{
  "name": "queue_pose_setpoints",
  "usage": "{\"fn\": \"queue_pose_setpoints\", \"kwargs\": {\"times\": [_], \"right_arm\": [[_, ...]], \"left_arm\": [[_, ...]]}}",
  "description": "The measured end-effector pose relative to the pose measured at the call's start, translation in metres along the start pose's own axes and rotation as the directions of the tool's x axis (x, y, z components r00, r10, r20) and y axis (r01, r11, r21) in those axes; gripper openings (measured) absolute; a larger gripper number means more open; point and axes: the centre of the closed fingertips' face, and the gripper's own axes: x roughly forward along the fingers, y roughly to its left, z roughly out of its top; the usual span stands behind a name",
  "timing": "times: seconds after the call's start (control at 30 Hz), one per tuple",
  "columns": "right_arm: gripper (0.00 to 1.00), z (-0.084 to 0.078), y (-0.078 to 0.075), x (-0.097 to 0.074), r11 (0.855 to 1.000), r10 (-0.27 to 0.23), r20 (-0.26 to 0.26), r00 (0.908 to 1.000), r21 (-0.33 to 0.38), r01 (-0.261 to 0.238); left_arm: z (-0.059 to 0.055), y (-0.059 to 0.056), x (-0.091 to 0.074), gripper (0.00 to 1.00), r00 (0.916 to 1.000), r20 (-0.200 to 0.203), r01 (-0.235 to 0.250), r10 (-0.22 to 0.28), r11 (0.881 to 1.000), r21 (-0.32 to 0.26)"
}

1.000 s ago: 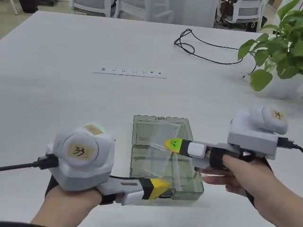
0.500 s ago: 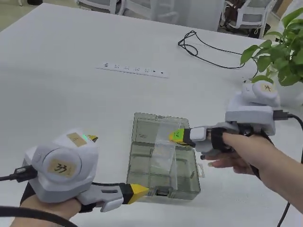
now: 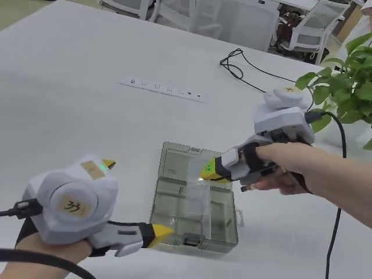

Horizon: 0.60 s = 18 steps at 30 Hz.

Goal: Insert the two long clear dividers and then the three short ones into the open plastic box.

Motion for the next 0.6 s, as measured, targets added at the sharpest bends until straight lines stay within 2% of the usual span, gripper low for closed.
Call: {"fn": "queue_pose_setpoints", "kwargs": {"times": [0.1,0.2,0.33,0.4,0.5,0.6], "right_arm": [[0.02,-0.004,0.001,0.004,1.000,-0.009,-0.036,0.9993,0.022,0.010],[0.02,-0.004,-0.006,0.007,0.999,-0.033,-0.070,0.9970,0.040,0.036],[0.02,-0.005,-0.005,0.012,0.996,-0.027,-0.099,0.9947,0.080,0.035],[0.02,-0.004,-0.010,0.014,0.994,-0.049,-0.112,0.9925,0.091,0.059],[0.02,-0.003,-0.014,0.017,0.988,-0.045,-0.143,0.9887,0.141,0.065],[0.02,-0.001,-0.017,0.017,0.984,-0.047,-0.144,0.9885,0.164,0.071]], "left_arm": [[0.000,0.001,0.000,1.00,1.0000,0.003,-0.004,0.004,1.000,0.001],[0.002,0.003,0.000,1.00,0.9999,0.010,-0.011,0.011,1.000,0.002],[0.004,0.004,-0.001,1.00,0.9997,0.022,-0.012,0.012,1.000,0.009],[0.005,0.006,-0.002,1.00,0.9995,0.028,-0.015,0.015,1.000,0.004],[0.010,0.012,-0.004,1.00,0.9978,0.049,-0.042,0.043,0.999,-0.015],[0.011,0.021,-0.006,1.00,0.9954,0.059,-0.073,0.075,0.997,-0.033]]}}
